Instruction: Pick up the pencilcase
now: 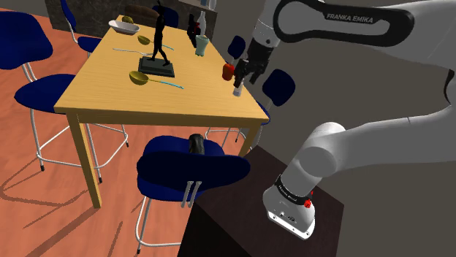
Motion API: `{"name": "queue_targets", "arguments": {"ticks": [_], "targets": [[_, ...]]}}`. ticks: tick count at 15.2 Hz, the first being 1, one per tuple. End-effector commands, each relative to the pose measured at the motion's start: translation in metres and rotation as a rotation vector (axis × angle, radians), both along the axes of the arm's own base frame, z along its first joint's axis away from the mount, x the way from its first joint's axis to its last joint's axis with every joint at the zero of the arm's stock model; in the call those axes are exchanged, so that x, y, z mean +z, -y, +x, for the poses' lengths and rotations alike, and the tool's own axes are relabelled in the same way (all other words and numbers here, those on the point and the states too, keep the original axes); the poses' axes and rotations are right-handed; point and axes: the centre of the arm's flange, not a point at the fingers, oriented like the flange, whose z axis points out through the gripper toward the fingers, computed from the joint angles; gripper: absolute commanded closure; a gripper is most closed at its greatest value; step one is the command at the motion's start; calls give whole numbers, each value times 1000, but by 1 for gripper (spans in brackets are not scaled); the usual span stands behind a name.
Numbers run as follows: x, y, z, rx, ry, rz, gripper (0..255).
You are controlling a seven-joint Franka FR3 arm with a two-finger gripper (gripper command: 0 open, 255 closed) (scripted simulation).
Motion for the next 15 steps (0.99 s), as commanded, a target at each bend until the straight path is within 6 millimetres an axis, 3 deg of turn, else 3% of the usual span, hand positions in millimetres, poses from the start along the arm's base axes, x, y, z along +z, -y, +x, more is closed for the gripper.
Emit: {"name": "queue_targets", "arguments": {"ticks": [1, 15], "targets": [[-23, -5, 5, -52, 1, 9, 0], [-197, -54, 41, -394, -7, 72, 0]]}}
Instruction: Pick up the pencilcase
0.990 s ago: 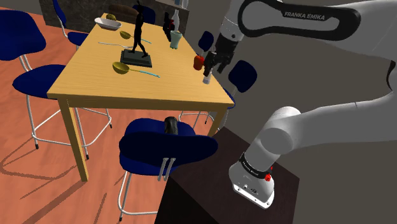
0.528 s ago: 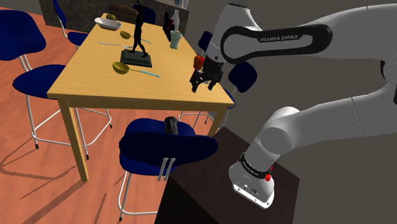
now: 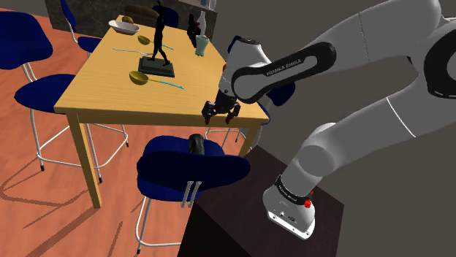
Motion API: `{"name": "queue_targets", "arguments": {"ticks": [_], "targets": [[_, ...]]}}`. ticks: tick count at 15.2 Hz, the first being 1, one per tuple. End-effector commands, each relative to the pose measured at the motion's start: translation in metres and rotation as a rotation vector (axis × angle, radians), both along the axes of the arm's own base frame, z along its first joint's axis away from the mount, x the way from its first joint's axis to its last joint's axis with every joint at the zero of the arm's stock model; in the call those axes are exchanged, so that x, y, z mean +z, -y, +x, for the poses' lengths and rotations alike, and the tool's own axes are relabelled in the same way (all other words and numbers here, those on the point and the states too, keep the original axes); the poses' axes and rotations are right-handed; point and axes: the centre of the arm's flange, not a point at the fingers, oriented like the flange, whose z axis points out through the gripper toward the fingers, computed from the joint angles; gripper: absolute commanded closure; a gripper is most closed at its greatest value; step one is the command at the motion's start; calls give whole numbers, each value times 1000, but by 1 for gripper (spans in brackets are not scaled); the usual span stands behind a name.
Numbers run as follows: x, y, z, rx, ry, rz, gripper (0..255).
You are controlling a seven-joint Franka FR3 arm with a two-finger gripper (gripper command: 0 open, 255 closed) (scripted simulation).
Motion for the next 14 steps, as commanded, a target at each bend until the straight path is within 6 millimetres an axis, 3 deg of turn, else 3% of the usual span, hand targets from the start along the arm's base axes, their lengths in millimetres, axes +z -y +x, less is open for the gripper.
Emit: {"name": "queue_targets", "arguments": {"ticks": [1, 9, 14], "targets": [[-26, -8, 6, -52, 1, 10, 0], [-122, -33, 33, -242, -4, 45, 0], [-148, -33, 33, -242, -4, 45, 0]]}}
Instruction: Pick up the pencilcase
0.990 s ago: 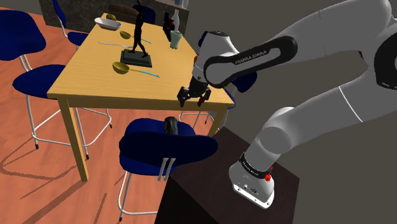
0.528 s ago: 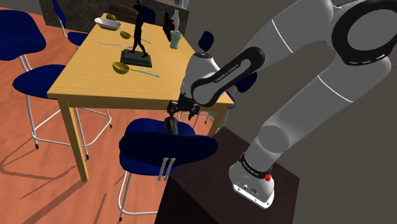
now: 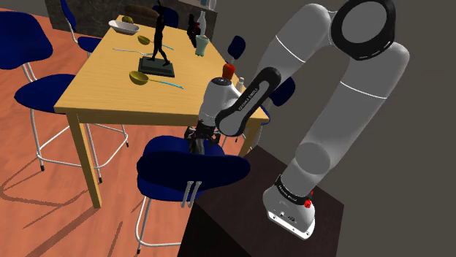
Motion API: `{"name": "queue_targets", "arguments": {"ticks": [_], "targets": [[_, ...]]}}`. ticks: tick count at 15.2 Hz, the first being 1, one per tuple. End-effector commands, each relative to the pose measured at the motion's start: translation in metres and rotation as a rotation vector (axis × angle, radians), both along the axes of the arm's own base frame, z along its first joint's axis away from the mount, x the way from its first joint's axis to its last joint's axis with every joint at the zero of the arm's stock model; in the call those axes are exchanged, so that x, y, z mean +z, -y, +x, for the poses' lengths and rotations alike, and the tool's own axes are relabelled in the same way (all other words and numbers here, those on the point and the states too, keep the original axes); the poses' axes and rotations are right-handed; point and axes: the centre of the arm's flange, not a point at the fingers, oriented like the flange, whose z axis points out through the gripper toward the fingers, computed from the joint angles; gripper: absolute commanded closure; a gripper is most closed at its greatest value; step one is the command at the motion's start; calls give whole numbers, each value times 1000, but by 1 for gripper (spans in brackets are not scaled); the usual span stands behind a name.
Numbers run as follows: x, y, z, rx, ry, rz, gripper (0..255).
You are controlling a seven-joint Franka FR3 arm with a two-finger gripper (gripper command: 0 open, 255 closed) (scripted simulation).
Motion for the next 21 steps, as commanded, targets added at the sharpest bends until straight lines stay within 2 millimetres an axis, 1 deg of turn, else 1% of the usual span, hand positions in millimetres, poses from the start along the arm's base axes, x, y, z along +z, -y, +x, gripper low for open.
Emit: {"name": "queue_targets", "arguments": {"ticks": [1, 3, 4, 5, 14, 21], "targets": [[-11, 0, 0, 0, 1, 1, 0], [-20, 0, 0, 0, 1, 1, 0], [-20, 0, 0, 0, 1, 1, 0], [-20, 0, -1, 0, 1, 1, 255], [-20, 0, 0, 0, 1, 1, 255], [17, 0, 0, 0, 1, 1, 255]]}}
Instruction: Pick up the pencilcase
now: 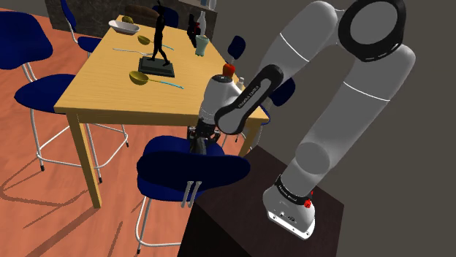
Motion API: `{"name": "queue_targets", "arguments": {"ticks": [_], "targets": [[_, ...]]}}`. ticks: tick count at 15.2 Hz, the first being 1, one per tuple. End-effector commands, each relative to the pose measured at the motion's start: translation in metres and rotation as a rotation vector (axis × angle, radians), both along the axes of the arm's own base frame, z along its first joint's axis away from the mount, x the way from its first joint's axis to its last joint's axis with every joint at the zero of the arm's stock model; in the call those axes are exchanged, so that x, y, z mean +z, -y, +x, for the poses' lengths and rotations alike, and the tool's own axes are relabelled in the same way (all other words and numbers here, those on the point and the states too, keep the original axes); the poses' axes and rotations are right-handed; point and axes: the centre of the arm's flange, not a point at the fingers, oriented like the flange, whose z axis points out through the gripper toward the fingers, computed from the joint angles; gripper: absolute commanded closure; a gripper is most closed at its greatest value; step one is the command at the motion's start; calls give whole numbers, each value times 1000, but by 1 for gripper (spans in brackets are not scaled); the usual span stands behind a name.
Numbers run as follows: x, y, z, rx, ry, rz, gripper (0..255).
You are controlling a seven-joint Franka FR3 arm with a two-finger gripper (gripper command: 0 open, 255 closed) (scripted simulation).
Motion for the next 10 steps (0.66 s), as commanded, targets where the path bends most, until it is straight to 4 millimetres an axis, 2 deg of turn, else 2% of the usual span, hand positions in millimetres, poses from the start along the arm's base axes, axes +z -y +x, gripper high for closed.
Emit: {"name": "queue_targets", "arguments": {"ticks": [1, 8, 10], "targets": [[12, 2, 1, -1, 3, 1, 255], [49, 2, 1, -1, 3, 1, 255], [49, 2, 1, -1, 3, 1, 255]]}}
